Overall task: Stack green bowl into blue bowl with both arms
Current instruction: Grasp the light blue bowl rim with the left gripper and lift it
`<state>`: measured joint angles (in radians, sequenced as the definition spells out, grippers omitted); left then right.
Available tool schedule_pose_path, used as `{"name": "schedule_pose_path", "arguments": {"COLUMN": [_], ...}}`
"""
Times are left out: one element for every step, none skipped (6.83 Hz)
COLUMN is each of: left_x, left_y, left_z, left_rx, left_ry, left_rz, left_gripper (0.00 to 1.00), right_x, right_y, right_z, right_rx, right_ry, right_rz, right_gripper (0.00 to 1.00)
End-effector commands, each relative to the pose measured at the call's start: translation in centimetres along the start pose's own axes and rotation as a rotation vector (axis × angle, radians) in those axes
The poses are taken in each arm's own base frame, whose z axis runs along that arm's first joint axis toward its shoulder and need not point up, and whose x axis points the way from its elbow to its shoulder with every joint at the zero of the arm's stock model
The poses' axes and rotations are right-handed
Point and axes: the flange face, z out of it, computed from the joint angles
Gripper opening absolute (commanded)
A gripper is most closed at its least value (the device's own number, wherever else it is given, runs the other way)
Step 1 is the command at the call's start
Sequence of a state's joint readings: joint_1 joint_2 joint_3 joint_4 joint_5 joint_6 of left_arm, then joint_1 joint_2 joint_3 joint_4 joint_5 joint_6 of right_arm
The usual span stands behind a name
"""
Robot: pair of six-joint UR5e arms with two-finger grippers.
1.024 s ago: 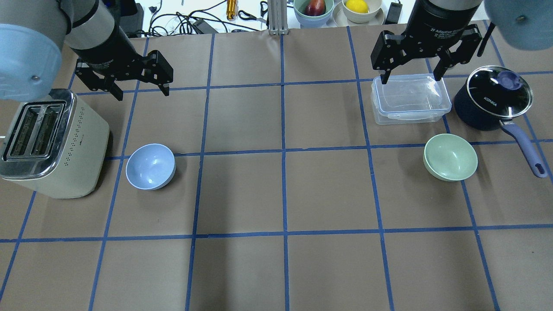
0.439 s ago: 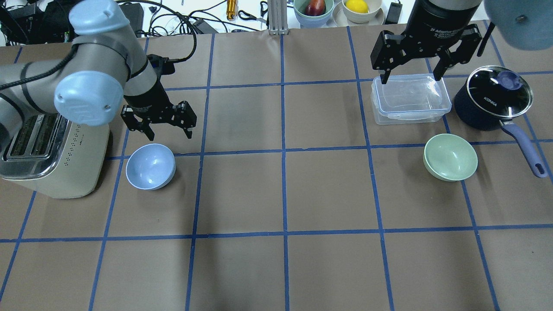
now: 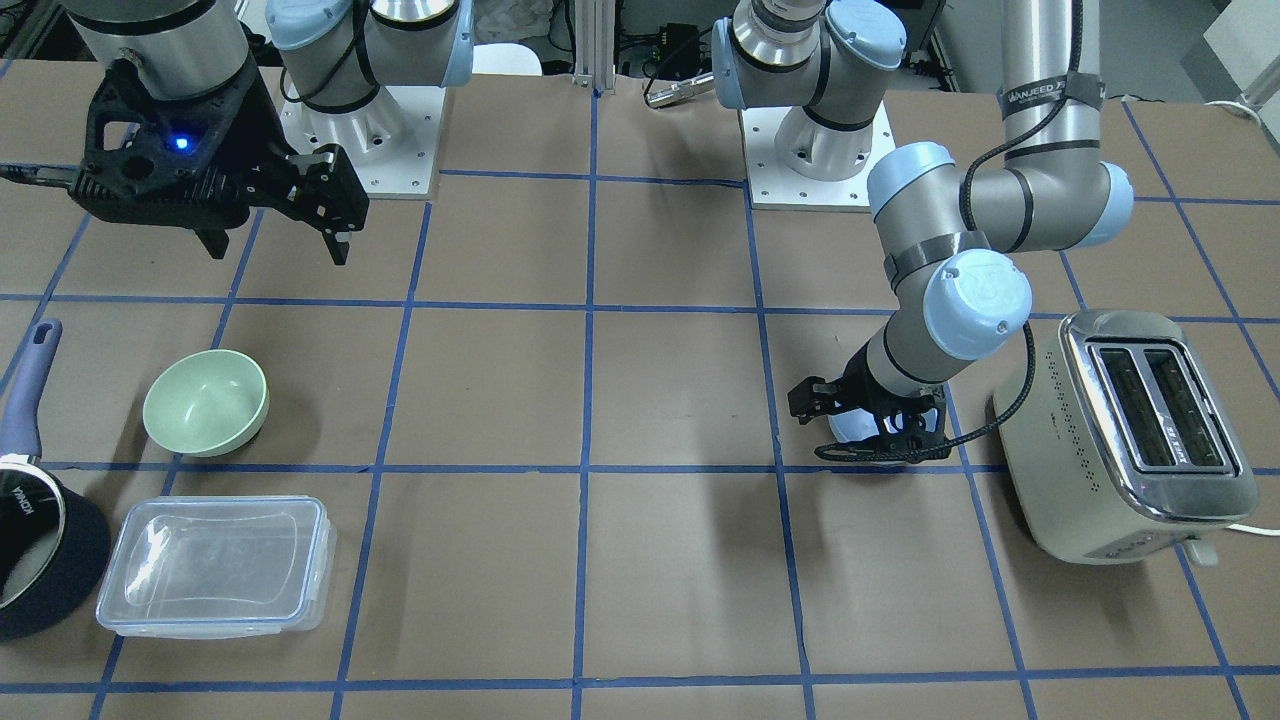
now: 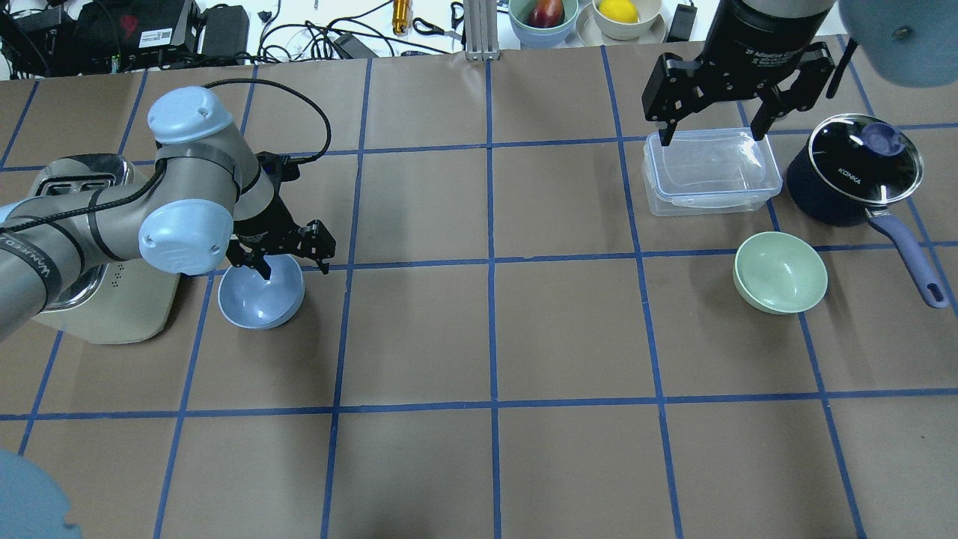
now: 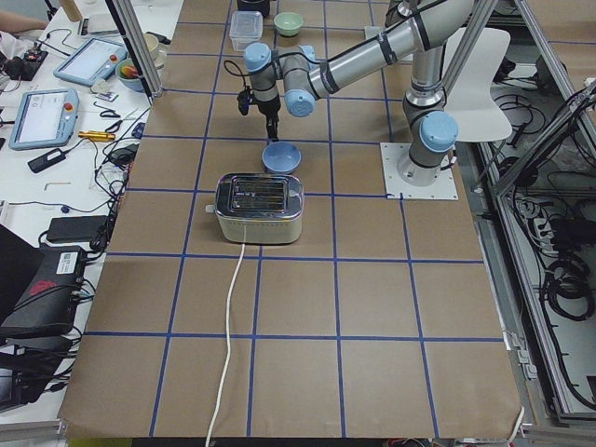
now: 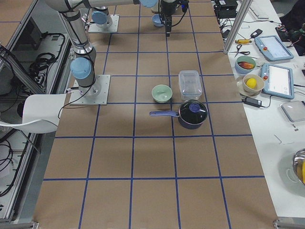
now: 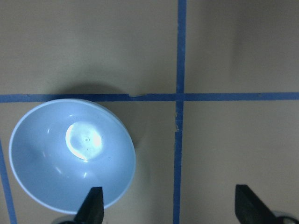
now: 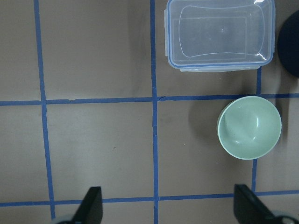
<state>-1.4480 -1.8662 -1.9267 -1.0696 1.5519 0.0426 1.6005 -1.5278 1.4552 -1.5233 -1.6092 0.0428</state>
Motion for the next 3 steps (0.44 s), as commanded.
{"name": "schedule_pose_path", "arguments": {"left_x": [-0.16, -0.15, -0.08], "left_y": [0.44, 0.35, 0.26], "left_z": [1.76, 1.74, 2.11], "left_rx": [-0.031, -0.028, -0.034], "left_ry": [0.010, 0.011, 0.011], "left_rz": [-0.063, -0.063, -0.060], "left_gripper": [0.82, 0.30, 0.00], "right_x": [-0.05, 0.03, -0.03], "right_y": [0.01, -0.01, 0.01], "right_z": [-0.05, -0.05, -0.05], "right_rx": [0.001, 0.001, 0.001], "right_ry": [0.000, 0.000, 0.001], "right_rz": [-0.001, 0.001, -0.002], "right_gripper": [1.00, 1.00, 1.00]}}
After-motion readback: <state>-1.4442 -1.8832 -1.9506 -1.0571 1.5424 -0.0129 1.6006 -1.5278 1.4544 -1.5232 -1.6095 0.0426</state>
